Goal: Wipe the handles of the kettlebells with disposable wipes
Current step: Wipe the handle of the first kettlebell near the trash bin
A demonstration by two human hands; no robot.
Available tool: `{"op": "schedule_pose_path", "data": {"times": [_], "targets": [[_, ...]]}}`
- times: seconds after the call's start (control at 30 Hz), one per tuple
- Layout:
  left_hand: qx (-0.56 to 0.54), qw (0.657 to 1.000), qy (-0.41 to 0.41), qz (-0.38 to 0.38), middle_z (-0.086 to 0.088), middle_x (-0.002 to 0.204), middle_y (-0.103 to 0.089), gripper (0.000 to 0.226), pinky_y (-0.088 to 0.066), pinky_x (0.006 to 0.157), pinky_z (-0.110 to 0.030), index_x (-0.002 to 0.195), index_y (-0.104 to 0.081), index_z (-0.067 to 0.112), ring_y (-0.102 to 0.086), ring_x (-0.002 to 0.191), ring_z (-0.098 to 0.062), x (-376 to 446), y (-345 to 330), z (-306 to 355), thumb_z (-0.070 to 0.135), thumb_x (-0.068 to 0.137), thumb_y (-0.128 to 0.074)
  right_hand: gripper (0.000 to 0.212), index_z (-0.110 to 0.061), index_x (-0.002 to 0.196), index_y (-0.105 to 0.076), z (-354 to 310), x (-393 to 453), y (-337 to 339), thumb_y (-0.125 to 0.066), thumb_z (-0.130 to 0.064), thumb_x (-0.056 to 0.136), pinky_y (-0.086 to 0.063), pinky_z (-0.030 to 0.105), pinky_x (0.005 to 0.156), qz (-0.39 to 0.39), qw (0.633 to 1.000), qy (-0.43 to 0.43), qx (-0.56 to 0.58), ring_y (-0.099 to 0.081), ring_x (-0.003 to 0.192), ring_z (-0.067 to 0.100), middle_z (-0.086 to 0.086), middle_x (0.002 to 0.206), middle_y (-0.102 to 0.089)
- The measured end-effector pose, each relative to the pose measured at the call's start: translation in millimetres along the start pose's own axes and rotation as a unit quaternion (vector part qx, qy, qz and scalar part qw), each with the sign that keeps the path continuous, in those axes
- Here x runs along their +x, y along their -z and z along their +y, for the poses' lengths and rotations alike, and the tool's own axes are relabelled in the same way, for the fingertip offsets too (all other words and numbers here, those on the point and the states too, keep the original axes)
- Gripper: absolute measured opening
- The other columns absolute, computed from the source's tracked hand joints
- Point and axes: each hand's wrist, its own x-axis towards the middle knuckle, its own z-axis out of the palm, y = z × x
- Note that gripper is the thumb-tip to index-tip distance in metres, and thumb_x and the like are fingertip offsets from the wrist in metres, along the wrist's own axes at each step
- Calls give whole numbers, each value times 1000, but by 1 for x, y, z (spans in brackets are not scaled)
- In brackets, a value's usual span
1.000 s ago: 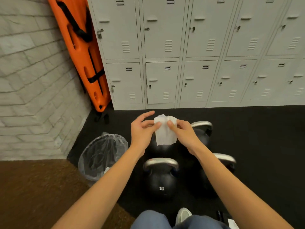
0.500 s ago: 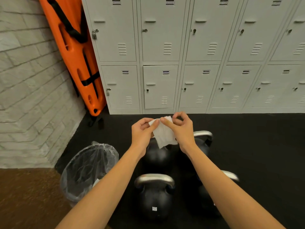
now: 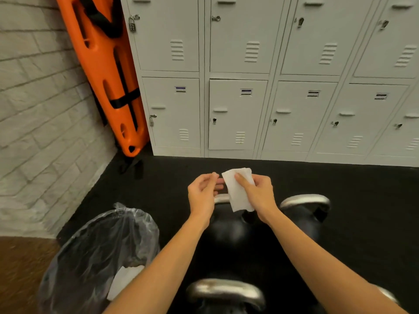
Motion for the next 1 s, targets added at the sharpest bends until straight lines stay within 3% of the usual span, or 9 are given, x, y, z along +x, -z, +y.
{"op": "schedule_pose_path", "data": {"times": [0.1,0.17,0.27,0.33,0.43,0.6,0.7,0.87,1.0], "targets": [[53,998,21,19,3,104,-70,21,-51,91,-27,110,-66,18,-65,101,-11,20,12,-43,12,99,-50,24,-15,72,-65,10,21,-4,-65,-29,91,-46,21,60,49,991,74,-103,-57,63,7,-1,68,-62],[96,994,49,18,2,117,-65,27,-44,99,-28,117,-63,18,-58,115,-13,32,17,-67,9,100,-45,18,-17,79,-70,16,32,-12,-62,-22,94,-40,19,60,11,974,135,-184,-55,61,4,-4,67,-62],[132,988,80,-1,2,133,-56,33,-38,105,-29,129,-57,20,-49,126,-15,42,22,-97,12,103,-38,28,-21,122,-67,36,55,-36,-57,-19,96,-51,29,90,-96,932,171,-304,-66,101,18,5,110,-72],[147,985,92,-19,1,137,-54,35,-37,110,-33,132,-55,22,-47,129,-16,43,25,-112,13,103,-37,44,-27,138,-52,48,68,-54,-55,-16,96,-42,36,107,-186,870,145,-433,-55,125,23,4,137,-59],[148,983,98,-51,3,140,-51,38,-35,109,-31,138,-50,24,-43,132,-15,38,27,-125,15,104,-36,56,-28,145,-41,65,66,-66,-53,-8,94,-34,38,112,-241,814,143,-508,-47,133,24,3,146,-49],[143,982,89,-90,8,129,-55,37,-37,96,-23,137,-49,26,-48,120,-7,43,23,-126,15,104,-34,50,-20,150,-34,98,48,-54,-45,-23,101,-11,28,121,-270,787,311,-459,-23,147,12,-1,157,-33],[153,980,90,-92,7,129,-57,35,-41,101,-26,128,-55,29,-50,120,-9,47,26,-130,15,104,-34,51,-21,150,-32,109,46,-35,-44,-18,101,-2,20,118,-276,790,333,-435,-14,148,6,-7,158,-27],[164,980,101,-56,10,124,-53,34,-39,98,-26,129,-53,28,-46,117,-7,47,20,-135,15,104,-35,48,-24,148,-39,106,48,-43,-44,-15,101,-17,26,121,-188,846,287,-407,-32,143,9,-4,152,-41],[192,976,84,-54,8,104,-58,31,-44,81,-21,112,-54,30,-56,98,-8,49,18,-132,6,101,-37,47,-18,147,-39,92,42,-61,-44,-14,100,-17,30,121,-193,814,306,-454,-32,143,14,0,152,-41]]}}
